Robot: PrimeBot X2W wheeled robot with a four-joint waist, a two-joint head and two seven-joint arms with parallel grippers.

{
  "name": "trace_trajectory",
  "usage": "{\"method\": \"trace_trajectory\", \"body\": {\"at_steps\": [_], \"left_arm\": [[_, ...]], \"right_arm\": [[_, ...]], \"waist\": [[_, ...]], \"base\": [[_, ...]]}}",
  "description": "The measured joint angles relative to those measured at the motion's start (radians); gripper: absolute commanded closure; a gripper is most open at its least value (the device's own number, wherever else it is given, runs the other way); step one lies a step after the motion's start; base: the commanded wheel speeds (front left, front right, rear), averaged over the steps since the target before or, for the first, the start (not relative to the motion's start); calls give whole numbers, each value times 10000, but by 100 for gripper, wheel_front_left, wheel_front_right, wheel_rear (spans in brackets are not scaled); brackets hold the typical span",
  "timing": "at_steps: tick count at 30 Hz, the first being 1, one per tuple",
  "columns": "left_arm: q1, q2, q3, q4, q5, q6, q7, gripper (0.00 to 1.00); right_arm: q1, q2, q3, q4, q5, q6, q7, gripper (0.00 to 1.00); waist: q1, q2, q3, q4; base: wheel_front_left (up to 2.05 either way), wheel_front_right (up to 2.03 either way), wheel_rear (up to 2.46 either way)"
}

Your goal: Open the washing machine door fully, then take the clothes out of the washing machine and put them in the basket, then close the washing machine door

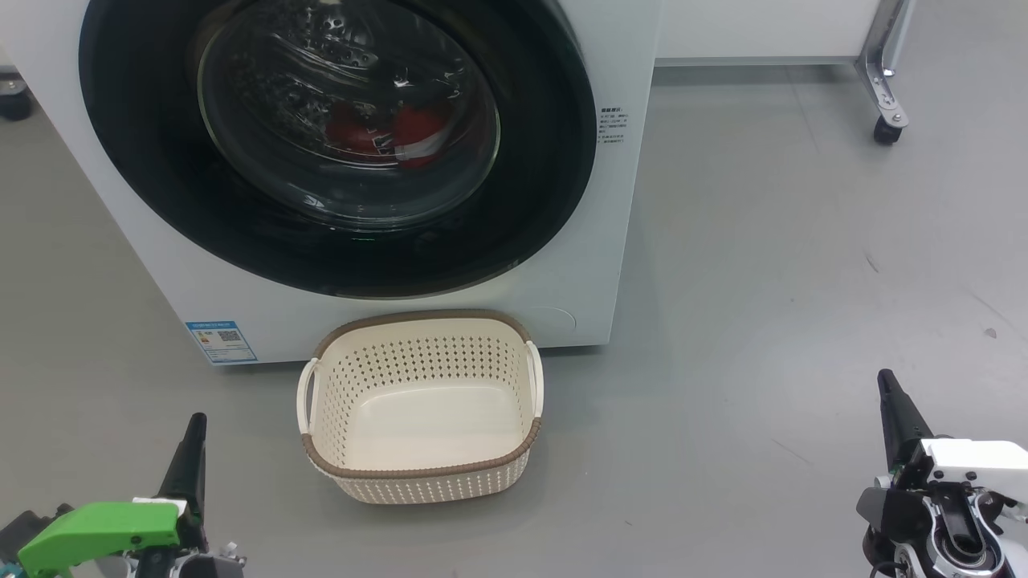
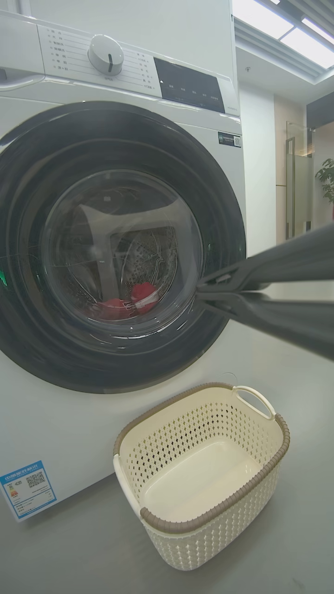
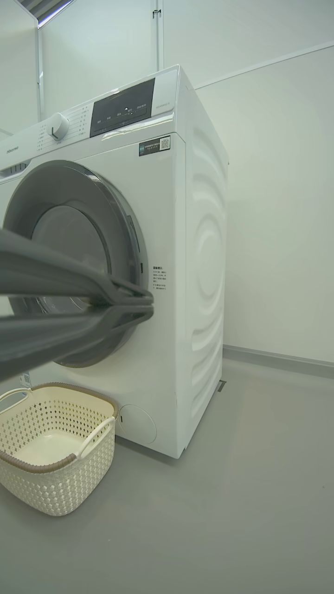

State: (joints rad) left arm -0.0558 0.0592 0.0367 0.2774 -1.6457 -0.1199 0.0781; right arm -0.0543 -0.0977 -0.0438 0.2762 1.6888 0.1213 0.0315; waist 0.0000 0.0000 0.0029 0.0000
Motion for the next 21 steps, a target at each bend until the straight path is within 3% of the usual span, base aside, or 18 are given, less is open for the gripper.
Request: {"method": "trace_trajectory", "body": {"at_steps": [16, 17, 18, 19, 20, 21], "left_arm": [[0, 0, 12, -6, 0, 0, 0, 100], [0, -2, 12, -8, 0, 0, 0, 0], [3, -6, 8, 10, 0, 4, 0, 0], [42, -36, -2, 77, 0, 6, -2, 100], [115, -98, -21, 190, 0, 8, -2, 0], [215, -163, -44, 299, 0, 8, -2, 0]], "right_arm": [[0, 6, -25, -6, -10, 0, 73, 100], [0, 6, -27, -6, -12, 0, 73, 0], [3, 12, -25, 10, -10, -2, 73, 0], [42, 38, -21, 73, -10, -4, 73, 100], [120, 98, -15, 184, -10, -6, 73, 0], [228, 165, -12, 293, -10, -6, 73, 0]], "waist": [[0, 0, 1, 0], [0, 0, 1, 0], [0, 0, 1, 0], [0, 0, 1, 0], [0, 0, 1, -1], [0, 0, 1, -1]], "base": [[0, 0, 0], [0, 0, 0], [0, 0, 0], [0, 0, 0], [0, 0, 0], [0, 0, 0]]}}
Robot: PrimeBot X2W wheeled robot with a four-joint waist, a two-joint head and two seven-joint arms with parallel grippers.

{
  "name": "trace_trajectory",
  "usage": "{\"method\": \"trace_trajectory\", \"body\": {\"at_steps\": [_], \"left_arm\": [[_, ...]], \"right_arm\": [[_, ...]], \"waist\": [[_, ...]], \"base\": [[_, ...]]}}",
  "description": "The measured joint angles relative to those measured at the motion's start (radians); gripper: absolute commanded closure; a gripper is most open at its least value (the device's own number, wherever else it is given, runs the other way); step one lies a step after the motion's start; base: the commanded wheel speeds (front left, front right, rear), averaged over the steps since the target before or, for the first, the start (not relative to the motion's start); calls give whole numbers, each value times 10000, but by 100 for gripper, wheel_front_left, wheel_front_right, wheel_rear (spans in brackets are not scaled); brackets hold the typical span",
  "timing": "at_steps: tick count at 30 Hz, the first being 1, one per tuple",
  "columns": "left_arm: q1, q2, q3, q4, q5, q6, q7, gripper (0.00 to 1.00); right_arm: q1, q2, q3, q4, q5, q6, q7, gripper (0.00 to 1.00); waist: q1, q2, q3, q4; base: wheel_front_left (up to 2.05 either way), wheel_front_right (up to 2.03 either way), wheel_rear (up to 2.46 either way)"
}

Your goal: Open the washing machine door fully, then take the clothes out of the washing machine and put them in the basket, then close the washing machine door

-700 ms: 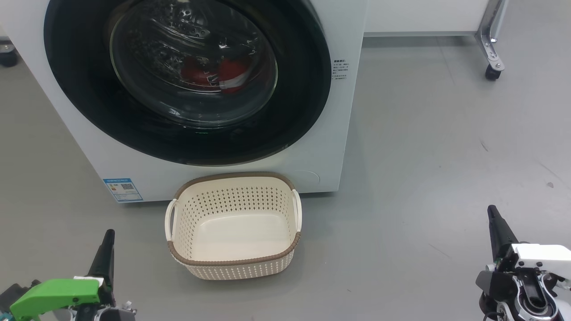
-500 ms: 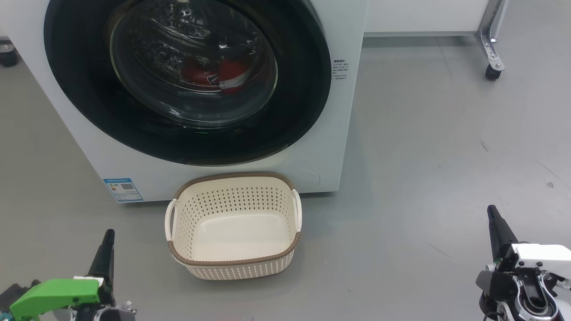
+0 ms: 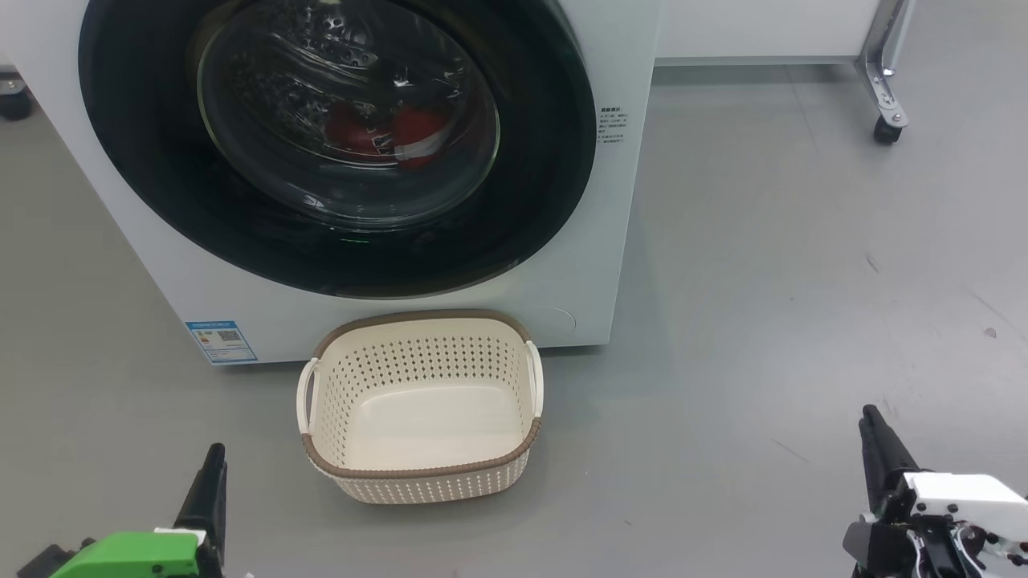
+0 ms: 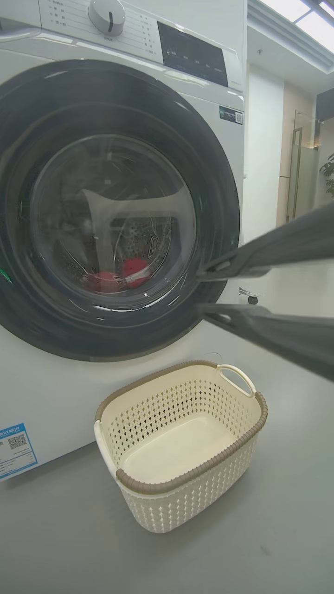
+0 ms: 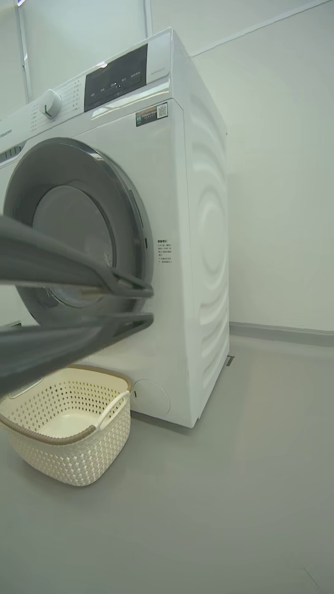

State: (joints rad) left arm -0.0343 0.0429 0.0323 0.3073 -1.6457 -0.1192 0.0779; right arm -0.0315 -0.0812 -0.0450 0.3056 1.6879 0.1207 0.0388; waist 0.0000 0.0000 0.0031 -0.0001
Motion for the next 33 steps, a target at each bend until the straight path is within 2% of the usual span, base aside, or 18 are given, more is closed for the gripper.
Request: {"method": "trace_trajectory", "body": {"at_steps": [28, 33], "left_arm": [[183, -88, -644, -439, 140, 6, -453, 0], [172, -58, -821, -591, 671, 6, -617, 0]], "right_arm": [[229, 23, 130, -349, -546, 0, -286, 0], [230, -134, 234, -462, -972, 0, -393, 0]], "waist": [[0, 0, 12, -9], [0, 0, 19, -6]], "base": [[0, 0, 0], [0, 0, 0]]}}
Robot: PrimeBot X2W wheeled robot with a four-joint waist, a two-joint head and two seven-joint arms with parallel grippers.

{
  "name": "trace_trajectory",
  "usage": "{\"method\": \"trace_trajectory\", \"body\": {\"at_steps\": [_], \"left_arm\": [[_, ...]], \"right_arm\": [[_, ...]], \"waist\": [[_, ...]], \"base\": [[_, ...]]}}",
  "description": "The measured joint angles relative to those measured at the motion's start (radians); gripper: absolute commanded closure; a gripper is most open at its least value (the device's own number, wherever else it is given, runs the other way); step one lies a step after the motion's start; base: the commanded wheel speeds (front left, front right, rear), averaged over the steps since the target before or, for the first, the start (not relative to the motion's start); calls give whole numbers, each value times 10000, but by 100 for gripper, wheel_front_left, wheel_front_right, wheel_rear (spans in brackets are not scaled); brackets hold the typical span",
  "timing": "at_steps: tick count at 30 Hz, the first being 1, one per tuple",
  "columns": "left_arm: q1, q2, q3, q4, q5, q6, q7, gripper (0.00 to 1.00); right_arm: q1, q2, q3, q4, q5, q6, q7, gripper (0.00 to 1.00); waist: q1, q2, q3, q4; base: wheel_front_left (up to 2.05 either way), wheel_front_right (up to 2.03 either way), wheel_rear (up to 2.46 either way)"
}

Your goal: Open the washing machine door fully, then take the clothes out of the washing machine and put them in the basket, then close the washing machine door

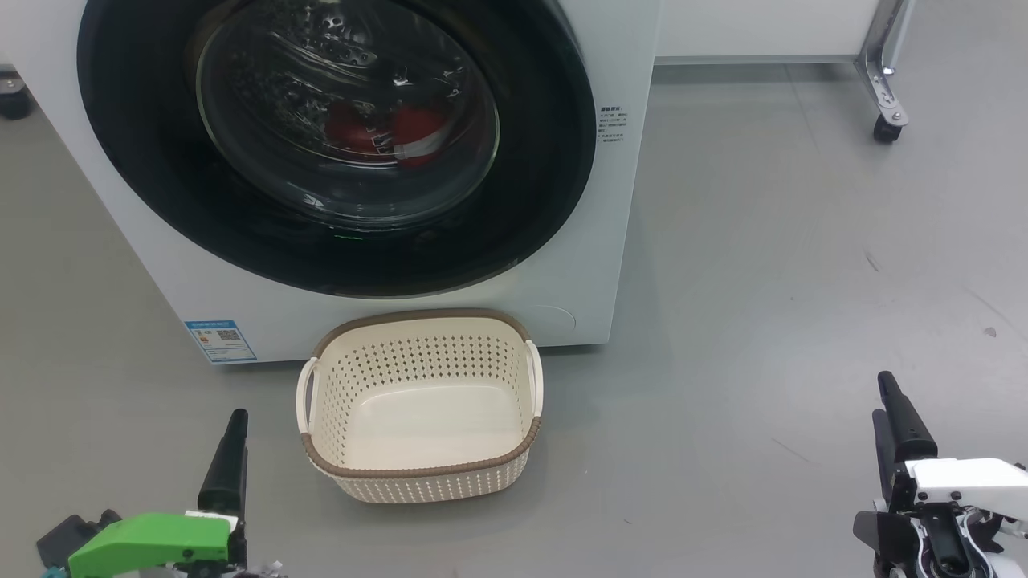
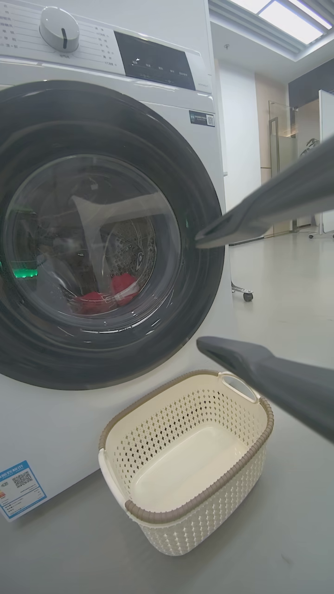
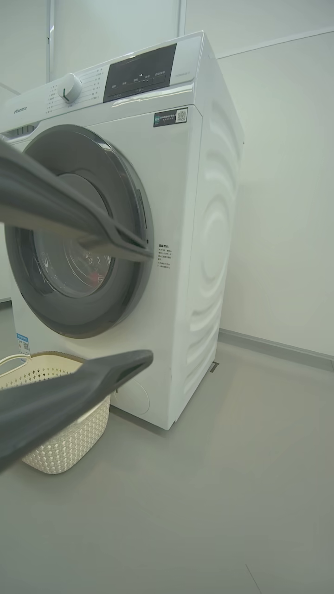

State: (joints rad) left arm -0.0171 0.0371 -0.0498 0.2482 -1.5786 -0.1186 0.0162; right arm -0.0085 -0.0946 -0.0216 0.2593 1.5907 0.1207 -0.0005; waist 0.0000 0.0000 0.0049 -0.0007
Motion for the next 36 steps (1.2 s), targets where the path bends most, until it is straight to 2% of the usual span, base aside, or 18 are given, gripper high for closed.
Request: {"method": "trace_trajectory", "body": {"at_steps": [11, 16, 25, 33, 36], "left_arm": [[-35, 382, -453, -105, 1427, 0, -623, 0], [-39, 522, -671, -140, 2245, 109, -838, 0], [-61, 807, -1220, -199, 3942, 497, -1149, 0], [-212, 1120, -1707, -247, 5683, 1012, -1407, 0], [-243, 1141, -1818, -265, 6011, 1147, -1461, 0]], "right_arm": [[2, -414, 359, -151, -1371, -4, -412, 0], [3, -709, 598, -197, -2274, -113, -610, 0], [4, -1193, 1093, -263, -4067, -531, -1018, 0], [5, -1450, 1469, -297, -5409, -924, -1269, 0], [5, -1517, 1570, -309, -5731, -1005, -1298, 0]], "waist": [[0, 0, -3, 18], [0, 0, -25, 25], [0, 0, -46, 43], [0, 0, -55, 59], [0, 0, -59, 63]], "base": [[0, 0, 0], [0, 0, 0], [0, 0, 0], [0, 0, 0], [0, 0, 0]]}}
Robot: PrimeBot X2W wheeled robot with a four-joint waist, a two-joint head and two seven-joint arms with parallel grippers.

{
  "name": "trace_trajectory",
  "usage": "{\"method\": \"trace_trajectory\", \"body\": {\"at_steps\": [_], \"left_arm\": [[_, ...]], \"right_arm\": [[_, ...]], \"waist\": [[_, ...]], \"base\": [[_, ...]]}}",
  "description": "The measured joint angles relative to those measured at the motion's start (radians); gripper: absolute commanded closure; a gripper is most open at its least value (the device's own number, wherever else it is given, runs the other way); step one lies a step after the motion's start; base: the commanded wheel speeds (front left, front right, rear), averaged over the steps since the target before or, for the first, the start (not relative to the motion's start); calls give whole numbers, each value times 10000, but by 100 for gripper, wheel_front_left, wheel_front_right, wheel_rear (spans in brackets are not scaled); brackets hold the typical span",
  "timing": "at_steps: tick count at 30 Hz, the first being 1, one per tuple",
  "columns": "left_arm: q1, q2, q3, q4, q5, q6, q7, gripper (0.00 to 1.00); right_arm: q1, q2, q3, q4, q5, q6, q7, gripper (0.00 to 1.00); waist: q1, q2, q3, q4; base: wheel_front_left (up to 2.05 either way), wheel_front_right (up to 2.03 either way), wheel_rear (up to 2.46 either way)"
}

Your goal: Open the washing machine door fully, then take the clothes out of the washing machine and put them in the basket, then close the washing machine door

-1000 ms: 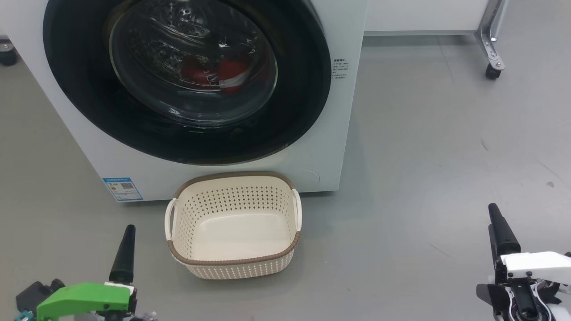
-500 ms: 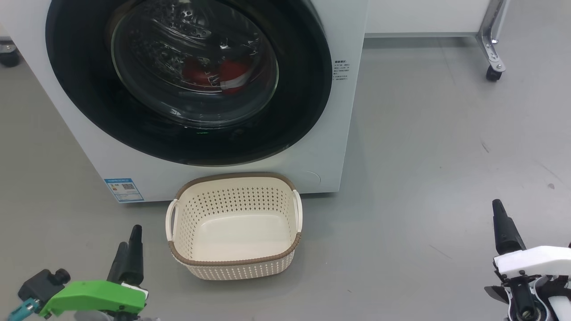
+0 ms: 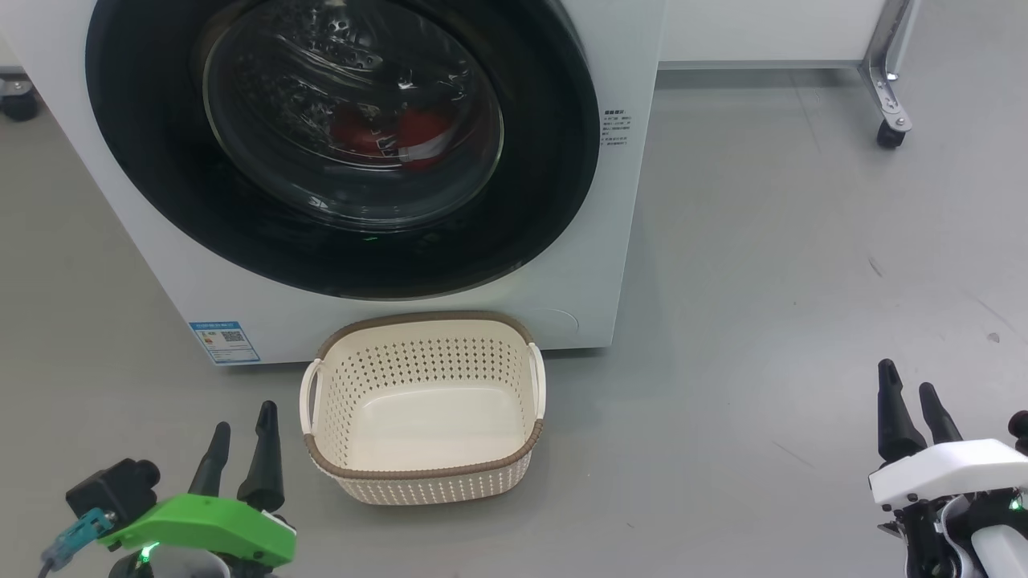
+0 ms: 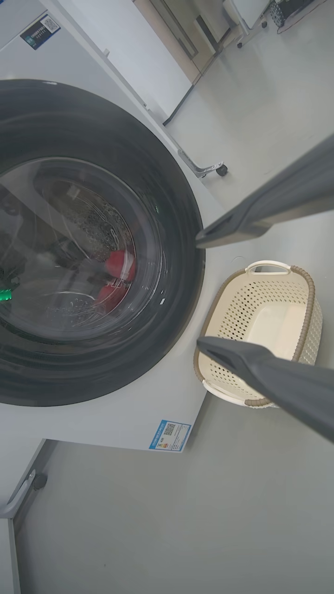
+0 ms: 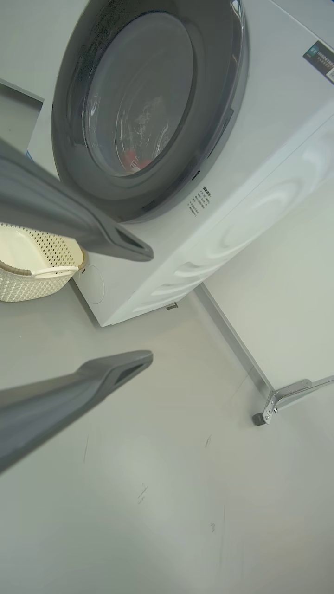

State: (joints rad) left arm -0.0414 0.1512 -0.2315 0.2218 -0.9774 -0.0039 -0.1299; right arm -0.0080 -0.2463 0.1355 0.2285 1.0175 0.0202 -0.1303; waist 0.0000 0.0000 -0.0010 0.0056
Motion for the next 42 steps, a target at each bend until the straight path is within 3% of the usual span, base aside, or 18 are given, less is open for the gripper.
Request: {"method": "trace_trajectory", "body": {"at_steps": [13, 37, 42], "left_arm": [[-3, 0, -328, -117, 1933, 529, -391, 0], [2, -117, -915, -38, 4986, 1133, -1212, 0], [4, -146, -892, 61, 5056, 1135, -1220, 0]], "right_arm": [[12, -240, 706, -111, -2040, -571, -401, 0], [154, -280, 1613, -360, -4583, -1137, -1057, 0], [170, -261, 1636, -364, -4663, -1200, -1057, 0]], "waist": [[0, 0, -43, 2], [0, 0, -94, -2], [0, 0, -99, -7]], "base": [[0, 0, 0], [0, 0, 0], [0, 0, 0]]}}
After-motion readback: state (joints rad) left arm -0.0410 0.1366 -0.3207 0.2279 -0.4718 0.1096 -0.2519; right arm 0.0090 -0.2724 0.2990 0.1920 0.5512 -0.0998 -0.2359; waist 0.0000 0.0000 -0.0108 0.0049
